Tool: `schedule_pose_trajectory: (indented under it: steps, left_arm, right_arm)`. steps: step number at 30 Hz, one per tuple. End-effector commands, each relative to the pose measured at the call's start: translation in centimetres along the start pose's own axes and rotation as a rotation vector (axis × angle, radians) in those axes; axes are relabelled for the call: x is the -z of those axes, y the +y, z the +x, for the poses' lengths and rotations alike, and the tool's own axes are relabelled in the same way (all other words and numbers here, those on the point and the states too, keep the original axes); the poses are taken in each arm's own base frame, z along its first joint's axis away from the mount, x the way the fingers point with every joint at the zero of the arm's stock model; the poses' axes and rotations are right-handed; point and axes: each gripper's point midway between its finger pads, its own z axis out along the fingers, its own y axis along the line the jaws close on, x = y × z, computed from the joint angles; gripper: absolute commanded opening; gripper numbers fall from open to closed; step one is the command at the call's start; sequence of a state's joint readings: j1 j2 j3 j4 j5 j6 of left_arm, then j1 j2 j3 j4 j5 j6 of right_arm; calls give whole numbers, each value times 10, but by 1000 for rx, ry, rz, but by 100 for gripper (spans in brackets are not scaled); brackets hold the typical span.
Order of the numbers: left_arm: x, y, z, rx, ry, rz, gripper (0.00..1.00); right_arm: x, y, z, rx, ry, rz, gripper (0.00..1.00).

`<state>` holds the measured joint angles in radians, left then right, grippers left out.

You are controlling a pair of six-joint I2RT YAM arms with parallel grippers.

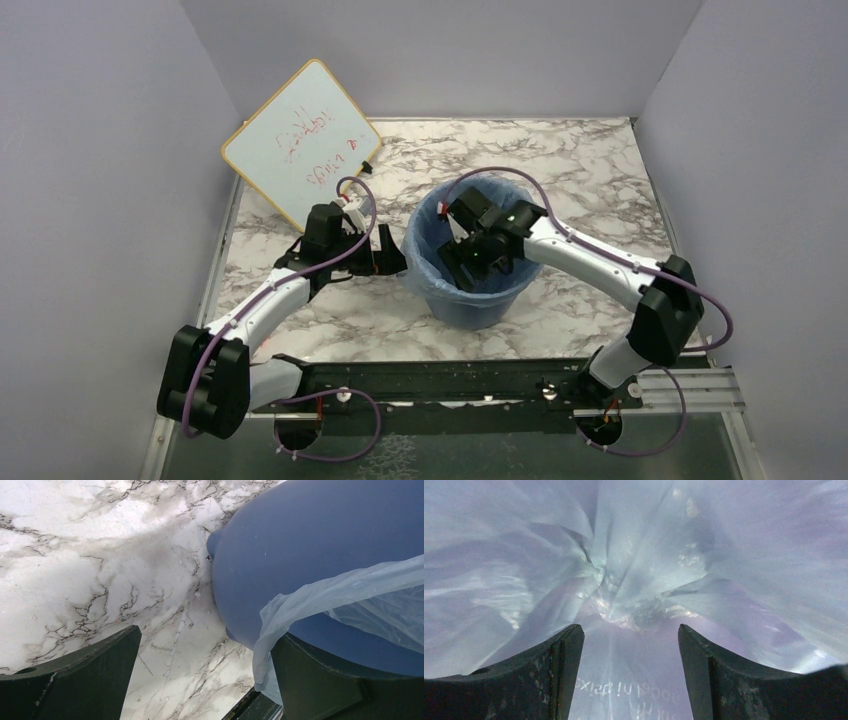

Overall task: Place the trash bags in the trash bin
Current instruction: Place the trash bag in the trash bin.

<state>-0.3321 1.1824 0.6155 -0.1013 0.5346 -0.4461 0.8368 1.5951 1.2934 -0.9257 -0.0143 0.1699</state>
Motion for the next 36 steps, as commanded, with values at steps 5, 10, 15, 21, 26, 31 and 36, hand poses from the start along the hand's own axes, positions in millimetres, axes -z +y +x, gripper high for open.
schedule_pose_trajectory:
  steps: [5,10,15,21,26,31,36]
  left_arm:
    - [4,-14,-16,-41,-32,34,99]
    - [5,-14,-16,-45,-34,32,99]
    - [8,-13,-19,-44,-52,17,99]
    - [11,-12,-25,-38,-87,-8,99]
    - [12,-9,-25,-5,-107,-28,99]
    - [17,-7,-31,27,-151,-61,99]
    - [27,1,-33,50,-200,-125,99]
  right_arm:
    - [88,-6,-70,-23,-332,60,74]
    - [142,-5,-91,-58,-486,45,75]
    - [196,-20,-101,-94,-661,110,75]
    - [254,-85,-83,-297,-937,406,74]
    - [245,-151,-52,-499,-915,615,74]
    - [214,-219,-15,-675,-788,586,76]
    - [138,-226,22,-879,-719,343,79]
